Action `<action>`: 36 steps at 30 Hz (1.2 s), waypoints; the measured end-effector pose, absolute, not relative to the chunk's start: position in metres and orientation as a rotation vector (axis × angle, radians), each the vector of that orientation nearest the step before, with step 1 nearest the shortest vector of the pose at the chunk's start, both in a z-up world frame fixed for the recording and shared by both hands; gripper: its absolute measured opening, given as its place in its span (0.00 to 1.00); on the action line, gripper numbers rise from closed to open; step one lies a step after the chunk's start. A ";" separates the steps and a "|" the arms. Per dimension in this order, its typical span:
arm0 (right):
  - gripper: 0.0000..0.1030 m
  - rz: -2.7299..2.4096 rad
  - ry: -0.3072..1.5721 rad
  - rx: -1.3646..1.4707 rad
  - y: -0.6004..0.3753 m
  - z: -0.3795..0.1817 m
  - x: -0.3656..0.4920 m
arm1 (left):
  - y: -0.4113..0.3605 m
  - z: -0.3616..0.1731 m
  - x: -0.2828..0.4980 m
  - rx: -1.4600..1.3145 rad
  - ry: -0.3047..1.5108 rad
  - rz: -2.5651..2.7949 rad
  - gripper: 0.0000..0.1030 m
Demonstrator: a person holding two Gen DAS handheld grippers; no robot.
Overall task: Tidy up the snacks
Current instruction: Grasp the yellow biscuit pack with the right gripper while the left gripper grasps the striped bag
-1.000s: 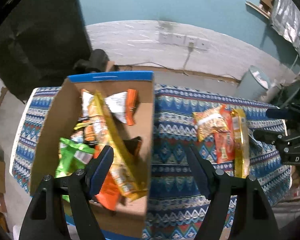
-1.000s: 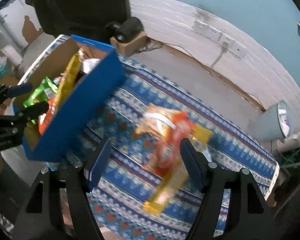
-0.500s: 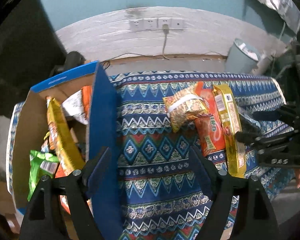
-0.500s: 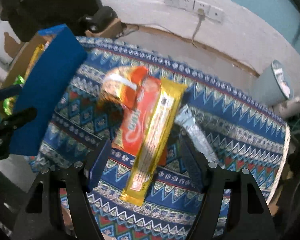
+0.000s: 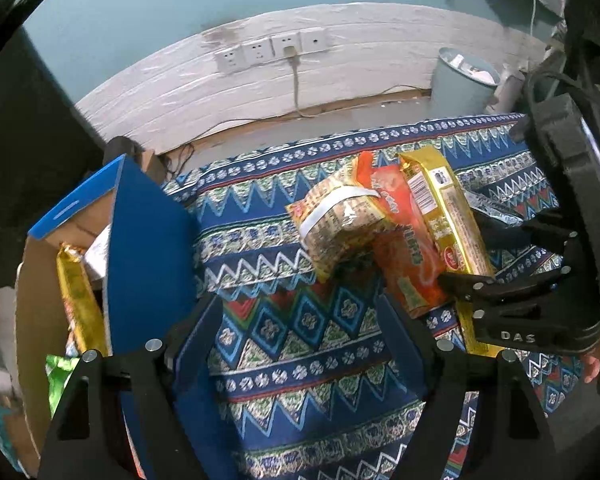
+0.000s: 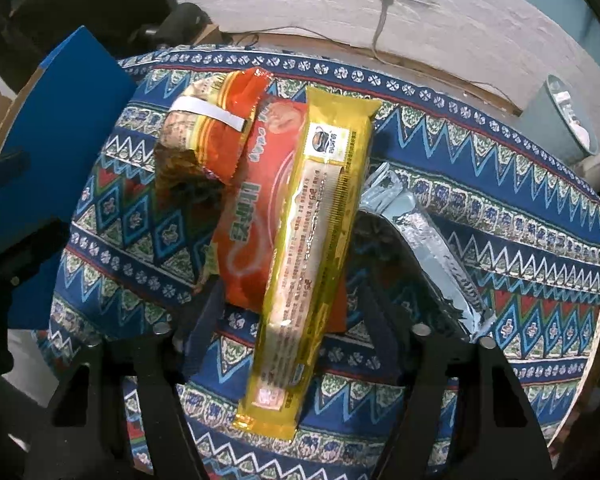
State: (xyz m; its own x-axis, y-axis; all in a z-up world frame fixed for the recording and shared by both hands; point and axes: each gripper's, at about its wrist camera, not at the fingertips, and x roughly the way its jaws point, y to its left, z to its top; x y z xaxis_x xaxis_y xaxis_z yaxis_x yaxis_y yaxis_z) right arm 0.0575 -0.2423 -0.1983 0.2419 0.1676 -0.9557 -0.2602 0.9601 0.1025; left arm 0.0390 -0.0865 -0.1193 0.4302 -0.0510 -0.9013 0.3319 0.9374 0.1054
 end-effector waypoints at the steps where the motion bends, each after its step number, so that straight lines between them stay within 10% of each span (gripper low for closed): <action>1: 0.54 0.291 1.299 -0.085 -0.242 -0.201 0.059 | -0.087 -0.120 0.042 0.284 1.105 -0.252 0.78; 9: 0.31 0.288 1.315 -0.106 -0.248 -0.209 0.062 | -0.102 -0.121 0.064 0.358 1.091 -0.319 0.78; 36: 0.31 0.231 1.314 -0.070 -0.289 -0.216 0.095 | -0.152 -0.190 0.123 0.623 1.219 -0.552 0.79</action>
